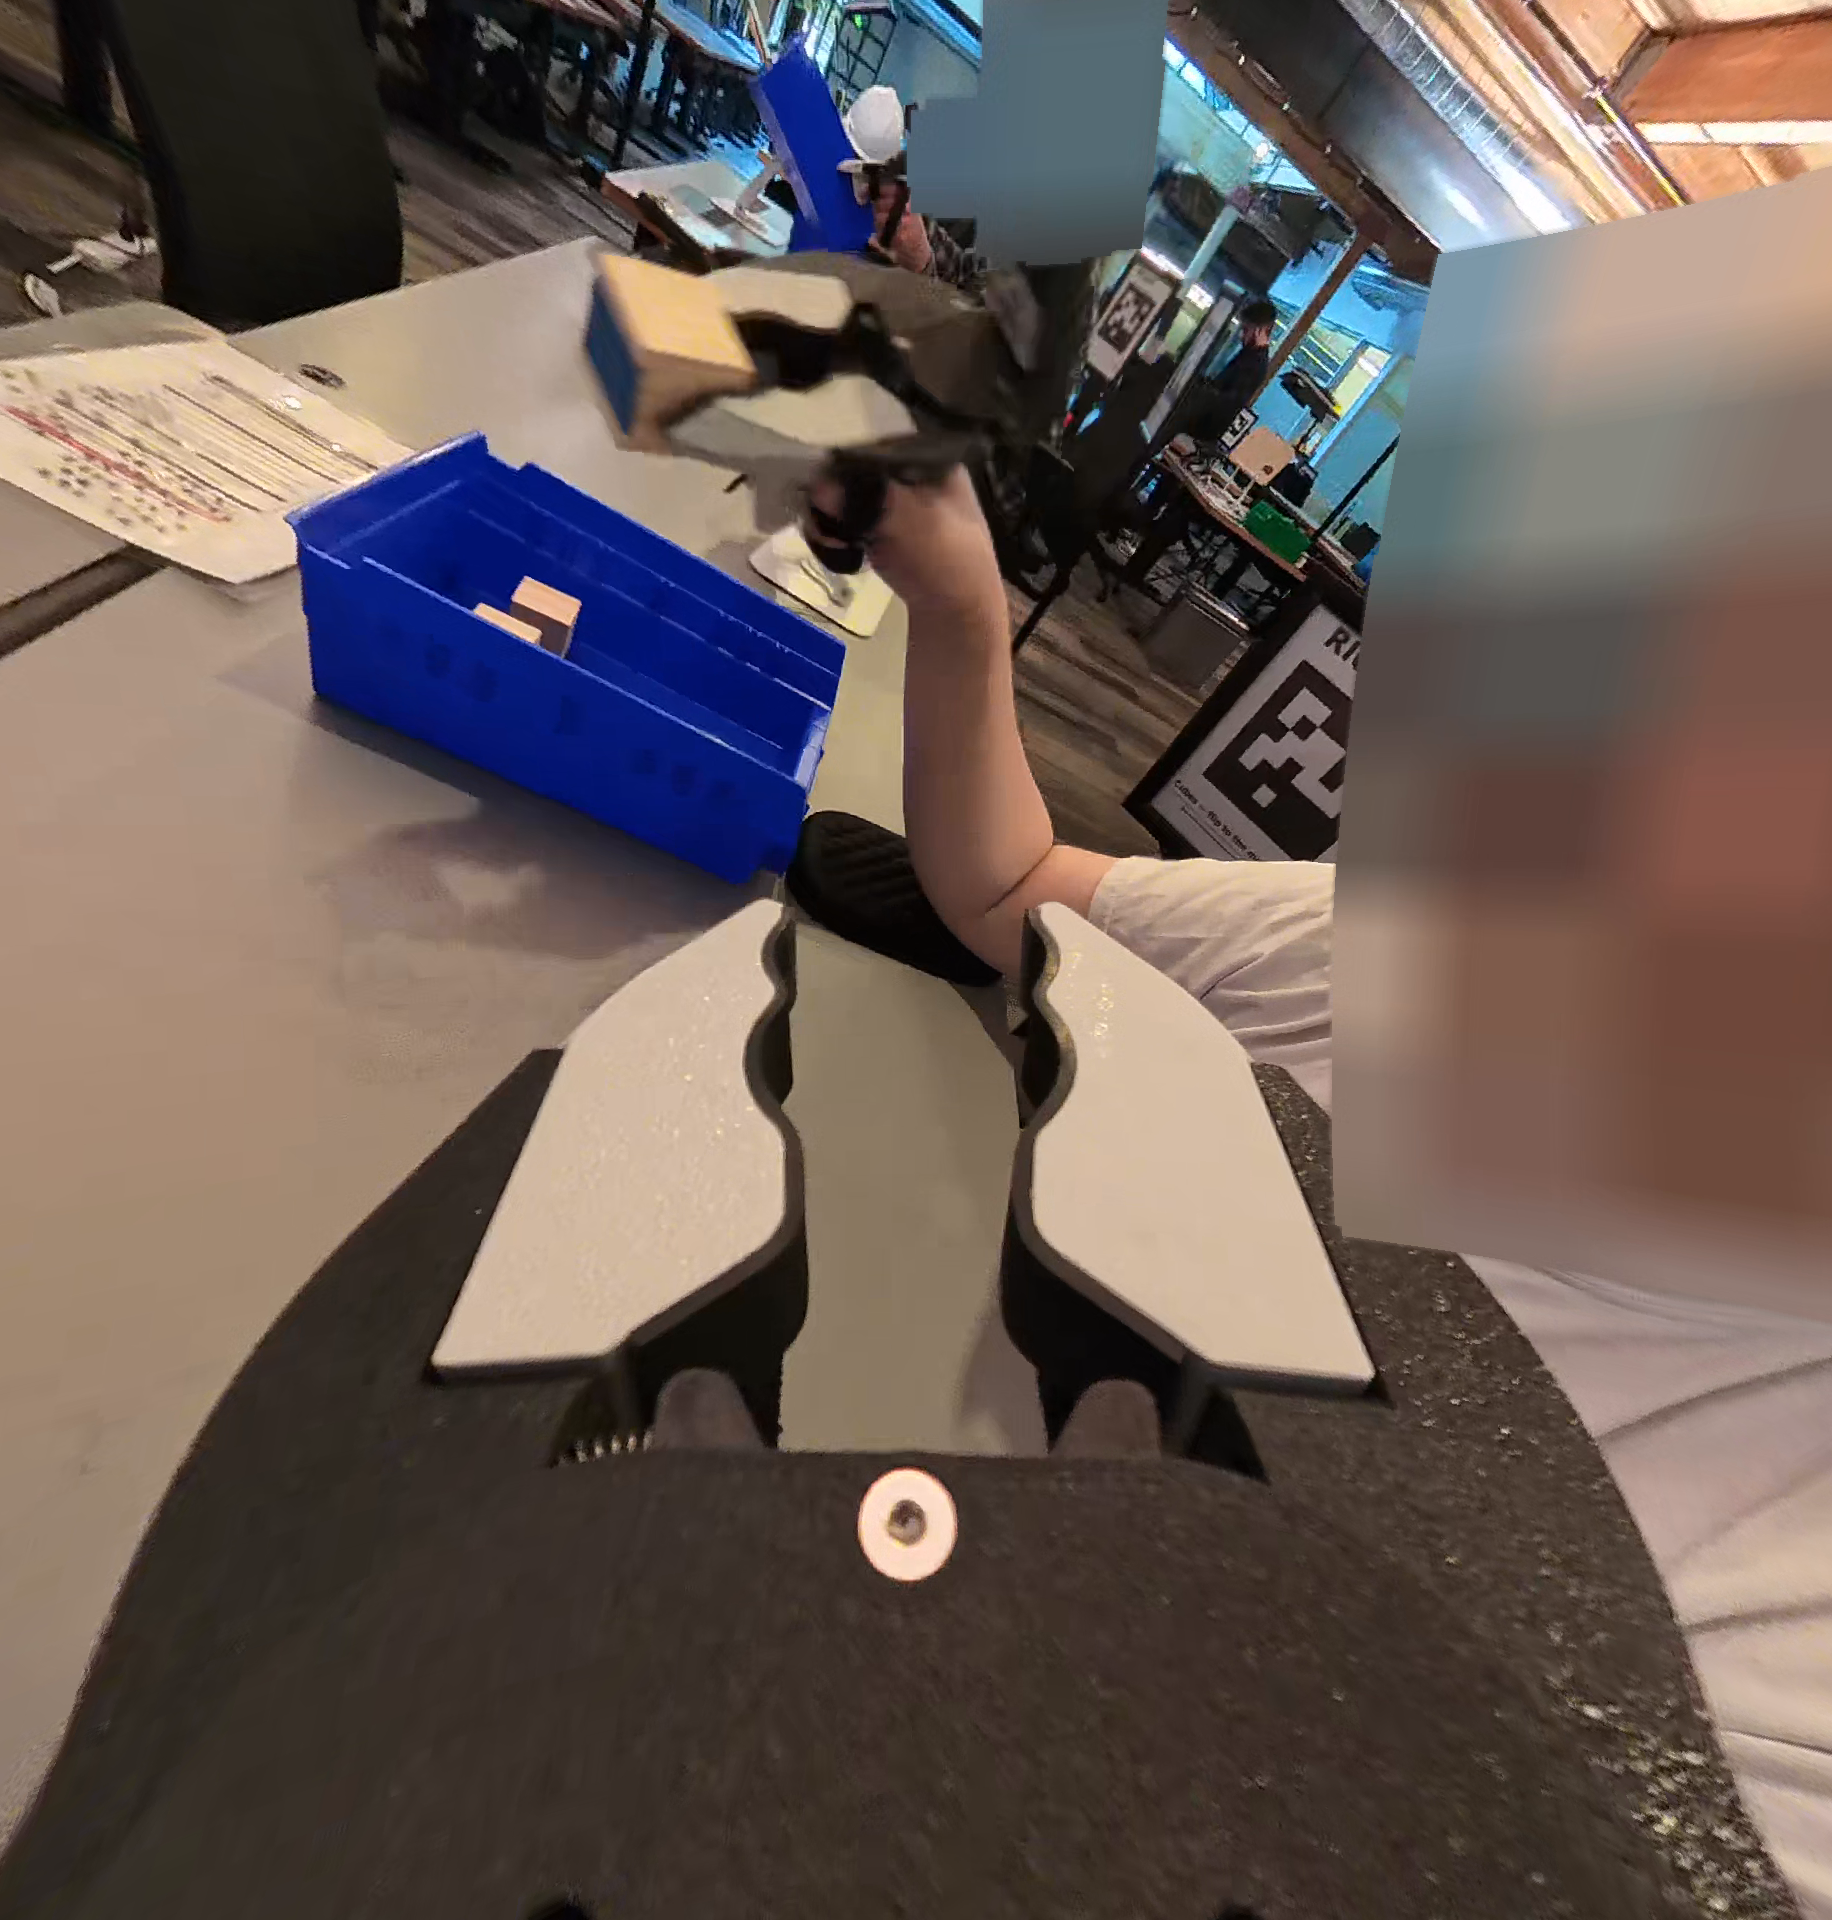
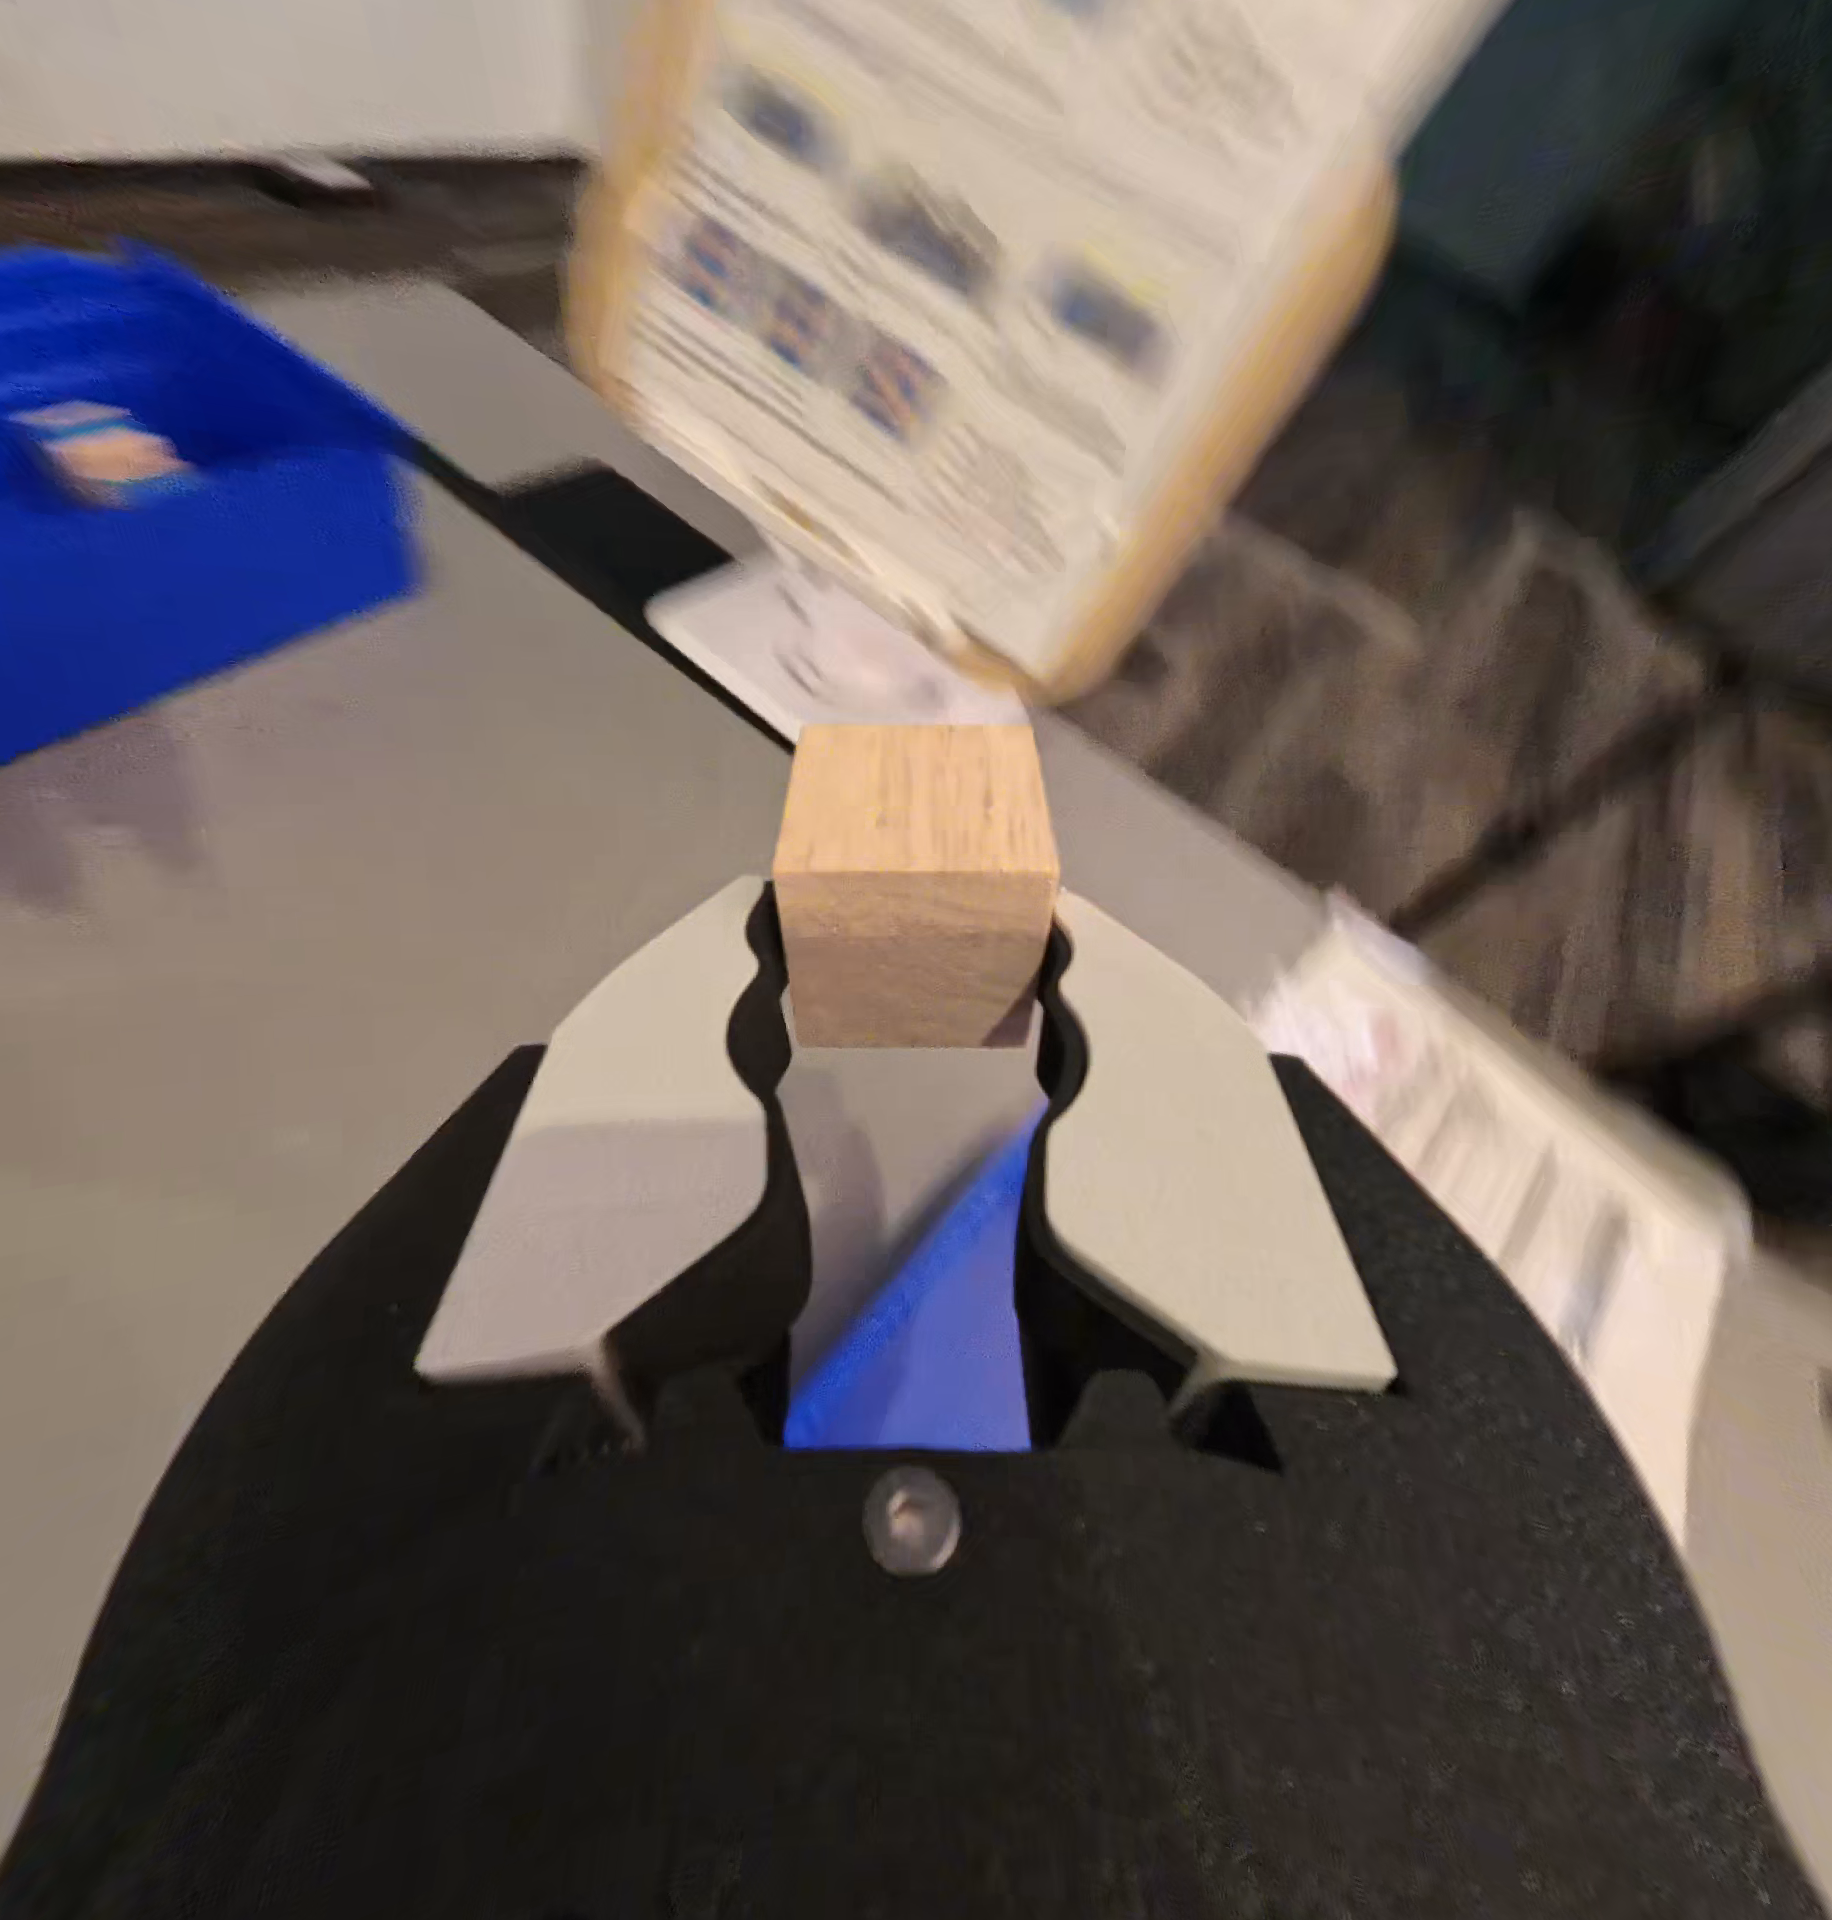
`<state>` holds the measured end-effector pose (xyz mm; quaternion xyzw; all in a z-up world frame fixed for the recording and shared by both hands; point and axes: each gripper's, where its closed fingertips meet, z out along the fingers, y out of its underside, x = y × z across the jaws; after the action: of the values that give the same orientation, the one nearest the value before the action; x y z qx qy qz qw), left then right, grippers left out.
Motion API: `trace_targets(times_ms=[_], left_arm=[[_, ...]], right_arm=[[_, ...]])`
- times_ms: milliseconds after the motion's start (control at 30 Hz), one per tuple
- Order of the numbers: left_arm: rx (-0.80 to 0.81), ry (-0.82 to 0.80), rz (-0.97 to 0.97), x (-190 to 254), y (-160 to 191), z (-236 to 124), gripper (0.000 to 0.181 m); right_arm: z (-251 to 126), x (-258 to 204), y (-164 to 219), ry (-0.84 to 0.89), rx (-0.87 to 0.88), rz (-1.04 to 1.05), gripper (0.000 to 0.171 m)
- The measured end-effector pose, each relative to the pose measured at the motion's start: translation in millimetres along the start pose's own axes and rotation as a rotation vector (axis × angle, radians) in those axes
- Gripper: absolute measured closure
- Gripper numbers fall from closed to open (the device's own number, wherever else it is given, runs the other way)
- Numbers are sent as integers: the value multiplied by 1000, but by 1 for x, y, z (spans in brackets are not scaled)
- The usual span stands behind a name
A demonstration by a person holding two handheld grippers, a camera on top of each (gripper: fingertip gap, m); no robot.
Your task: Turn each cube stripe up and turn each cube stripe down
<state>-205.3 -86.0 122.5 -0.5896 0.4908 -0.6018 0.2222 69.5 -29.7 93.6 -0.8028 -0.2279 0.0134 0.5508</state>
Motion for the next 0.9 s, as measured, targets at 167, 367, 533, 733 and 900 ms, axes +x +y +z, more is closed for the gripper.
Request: trace_targets(times_ms=[167, 367, 533, 733, 900], left_arm=[[-53, -17, 12, 7, 8, 5, 140], [-92, -6, -1, 8, 14, 14, 140], [-117, -5, -13, 6, 19, 18, 141], [-143, 6, -1, 11, 23, 22, 141], [-161, 10, 10, 15, 26, 24, 141]], right_arm=[[28, 59, 129, -1, -466, 445, 126], [52, 55, 193, -16, -715, 544, 126], [67, 47, 213, 0, -807, 564, 126], [78, 43, 240, 49, -920, 577, 126], [83, 48, 237, 71, -884, 580, 124]])
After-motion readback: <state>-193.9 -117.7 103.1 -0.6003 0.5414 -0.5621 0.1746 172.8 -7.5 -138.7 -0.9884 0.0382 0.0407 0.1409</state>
